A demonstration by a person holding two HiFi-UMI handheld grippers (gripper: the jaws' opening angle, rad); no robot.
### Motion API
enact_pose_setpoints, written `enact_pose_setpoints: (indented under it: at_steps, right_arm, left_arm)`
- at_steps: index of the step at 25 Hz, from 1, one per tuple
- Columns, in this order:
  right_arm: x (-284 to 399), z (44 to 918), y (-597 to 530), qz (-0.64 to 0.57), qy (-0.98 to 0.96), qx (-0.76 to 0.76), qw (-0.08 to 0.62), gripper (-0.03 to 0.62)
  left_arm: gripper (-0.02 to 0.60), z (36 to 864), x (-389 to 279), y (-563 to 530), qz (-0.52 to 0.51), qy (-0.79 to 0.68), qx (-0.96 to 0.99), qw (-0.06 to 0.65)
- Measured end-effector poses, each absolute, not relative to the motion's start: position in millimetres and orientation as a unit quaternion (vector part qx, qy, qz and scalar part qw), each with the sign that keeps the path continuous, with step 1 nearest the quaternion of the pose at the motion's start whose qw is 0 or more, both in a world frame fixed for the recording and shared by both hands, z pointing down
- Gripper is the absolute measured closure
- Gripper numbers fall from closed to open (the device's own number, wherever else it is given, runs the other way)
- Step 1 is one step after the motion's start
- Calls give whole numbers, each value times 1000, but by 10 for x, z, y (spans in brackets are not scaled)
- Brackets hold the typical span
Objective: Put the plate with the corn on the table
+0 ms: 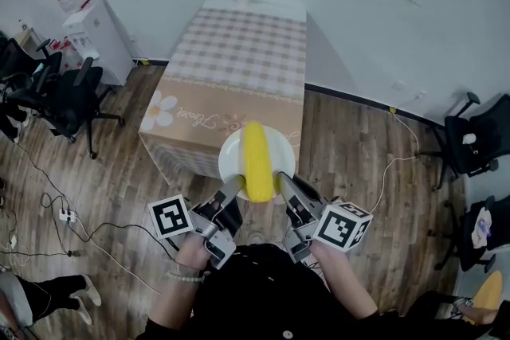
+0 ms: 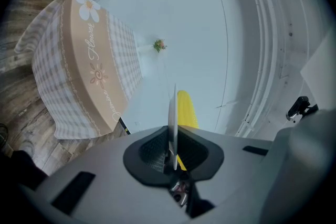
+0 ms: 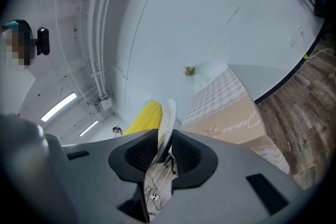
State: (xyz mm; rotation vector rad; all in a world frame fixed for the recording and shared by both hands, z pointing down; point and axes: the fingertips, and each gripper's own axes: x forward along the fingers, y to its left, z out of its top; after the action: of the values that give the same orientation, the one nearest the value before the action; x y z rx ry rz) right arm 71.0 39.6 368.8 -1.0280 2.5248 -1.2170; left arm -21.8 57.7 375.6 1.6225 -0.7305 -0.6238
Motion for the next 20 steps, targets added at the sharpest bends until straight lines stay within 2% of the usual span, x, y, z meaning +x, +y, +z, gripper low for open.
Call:
enact_pose_setpoints:
  at_steps: [20]
  right_arm:
    - [801,3725,173,-421,840,-332,82,485]
  left_arm:
    - [546,3746,-116,394,-267,-333,690,585]
